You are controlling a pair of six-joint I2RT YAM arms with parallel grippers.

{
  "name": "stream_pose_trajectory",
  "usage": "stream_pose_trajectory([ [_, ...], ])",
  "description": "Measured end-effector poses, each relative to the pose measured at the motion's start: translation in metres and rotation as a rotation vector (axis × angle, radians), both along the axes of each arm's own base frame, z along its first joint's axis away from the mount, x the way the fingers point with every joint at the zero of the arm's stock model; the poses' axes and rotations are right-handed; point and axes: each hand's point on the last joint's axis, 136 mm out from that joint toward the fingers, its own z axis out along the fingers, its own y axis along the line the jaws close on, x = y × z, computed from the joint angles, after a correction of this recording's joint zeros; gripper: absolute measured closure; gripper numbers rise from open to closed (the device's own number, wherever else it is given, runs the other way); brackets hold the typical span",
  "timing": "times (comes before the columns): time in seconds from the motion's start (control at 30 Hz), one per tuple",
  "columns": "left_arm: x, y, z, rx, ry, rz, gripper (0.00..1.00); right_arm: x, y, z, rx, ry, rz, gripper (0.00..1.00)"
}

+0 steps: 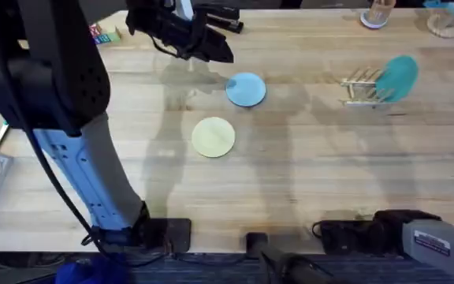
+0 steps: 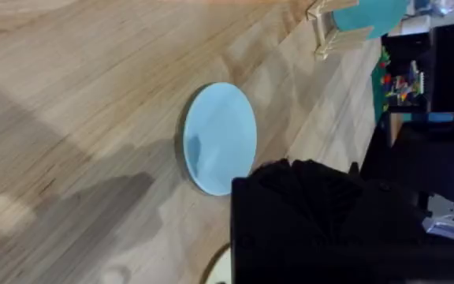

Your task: Pick up the plates from the table one by one and place each into a slot on the dish rack.

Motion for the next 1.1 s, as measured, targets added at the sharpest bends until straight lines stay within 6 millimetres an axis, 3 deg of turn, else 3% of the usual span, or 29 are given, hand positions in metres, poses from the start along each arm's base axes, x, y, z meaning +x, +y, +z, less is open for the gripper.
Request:
stream_pose_trajectory([
  [0.2, -0.008, 0.004, -0.016, -0.032, 0.074, 0.039, 0.958, 0.0, 0.0, 0.0, 0.0, 0.0, 0.0, 0.005],
  [0.67, 0.002, 0.009, -0.015, -0.038, 0.102, 0.095, 0.958, 0.0, 0.0, 0.0, 0.0, 0.0, 0.0, 0.005],
  [1.1, -0.001, 0.0, -0.021, 0.004, 0.094, 0.074, 0.958, 0.0, 0.0, 0.0, 0.0, 0.0, 0.0, 0.005],
])
